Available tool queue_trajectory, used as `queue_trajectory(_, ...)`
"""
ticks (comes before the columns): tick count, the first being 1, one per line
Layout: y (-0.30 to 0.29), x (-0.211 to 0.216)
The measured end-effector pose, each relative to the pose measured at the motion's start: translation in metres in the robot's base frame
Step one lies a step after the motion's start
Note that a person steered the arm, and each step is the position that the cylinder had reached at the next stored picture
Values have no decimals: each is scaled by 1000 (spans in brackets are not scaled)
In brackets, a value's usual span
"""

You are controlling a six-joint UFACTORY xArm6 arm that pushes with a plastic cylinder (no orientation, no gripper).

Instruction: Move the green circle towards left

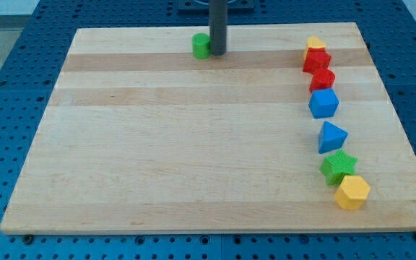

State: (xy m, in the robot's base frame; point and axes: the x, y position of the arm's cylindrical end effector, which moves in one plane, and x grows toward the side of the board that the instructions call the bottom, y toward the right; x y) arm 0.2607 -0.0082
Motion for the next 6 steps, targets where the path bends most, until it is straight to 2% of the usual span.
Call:
queue_trajectory(1,15,-30)
queue_trajectory(2,97,-63)
queue_trajectory(3,136,-56)
queue_trajectory(4,51,-26)
queue_trajectory(5,-68,-21)
queue_trajectory(6,-83,-31)
